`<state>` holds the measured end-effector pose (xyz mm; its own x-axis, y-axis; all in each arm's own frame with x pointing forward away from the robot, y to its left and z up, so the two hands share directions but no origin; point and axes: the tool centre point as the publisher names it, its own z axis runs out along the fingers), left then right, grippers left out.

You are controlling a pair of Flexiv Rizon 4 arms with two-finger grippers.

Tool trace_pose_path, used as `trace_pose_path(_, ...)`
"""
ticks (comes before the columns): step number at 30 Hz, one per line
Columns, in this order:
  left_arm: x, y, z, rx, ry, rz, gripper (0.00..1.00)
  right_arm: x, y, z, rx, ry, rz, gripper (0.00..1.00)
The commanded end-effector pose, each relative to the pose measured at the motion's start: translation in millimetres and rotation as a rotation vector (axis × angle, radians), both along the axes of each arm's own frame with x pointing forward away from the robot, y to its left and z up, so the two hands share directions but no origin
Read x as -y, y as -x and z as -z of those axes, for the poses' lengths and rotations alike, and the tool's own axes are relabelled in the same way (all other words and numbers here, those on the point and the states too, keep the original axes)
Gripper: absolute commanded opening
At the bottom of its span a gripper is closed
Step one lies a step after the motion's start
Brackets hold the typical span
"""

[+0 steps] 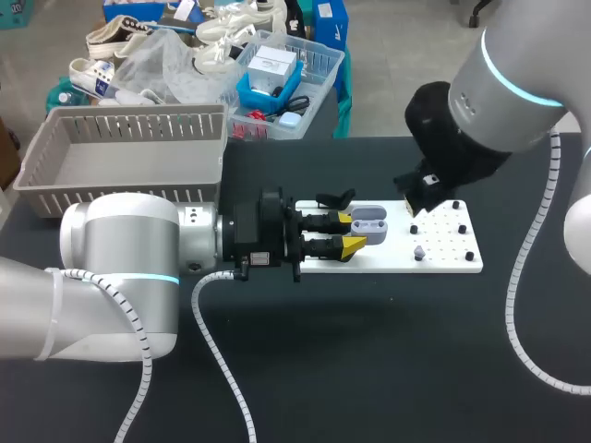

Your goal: Pick up each earbud case from the left stands, insert the matching earbuds, close the lid, and place the case in the box.

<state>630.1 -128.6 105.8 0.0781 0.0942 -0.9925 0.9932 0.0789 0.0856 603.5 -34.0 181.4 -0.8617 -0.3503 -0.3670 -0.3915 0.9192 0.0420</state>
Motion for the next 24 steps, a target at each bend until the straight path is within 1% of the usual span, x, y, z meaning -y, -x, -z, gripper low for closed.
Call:
trace_pose_path(1, 0.6, 0.7, 0.4, 0.002, 0.001, -0.005, 0.00, -5.3, -1.1, -4.8, -0.025, 0.031, 0.073, 0.00)
trace_pose_path(4, 0.6, 0.7, 0.4, 0.002, 0.001, -0.005, 0.00, -10.7, -0.2, -6.3, -0.042, 0.032, 0.074, 0.00)
trace_pose_path(9, 0.6, 0.7, 0.4, 0.002, 0.001, -0.005, 0.00, -24.0, 2.3, -4.3, -0.046, 0.059, 0.061, 0.00)
trace_pose_path(12, 0.6, 0.7, 0.4, 0.002, 0.001, -0.005, 0.00, -28.9, 2.4, -3.0, -0.019, 0.091, 0.059, 0.00)
trace_pose_path(14, 0.6, 0.7, 0.4, 0.002, 0.001, -0.005, 0.00, -30.0, 2.8, -3.0, 0.032, 0.106, 0.077, 0.00)
trace_pose_path(24, 0.6, 0.7, 0.4, 0.002, 0.001, -0.005, 0.00, -30.0, 2.8, -3.0, 0.032, 0.106, 0.077, 0.00)
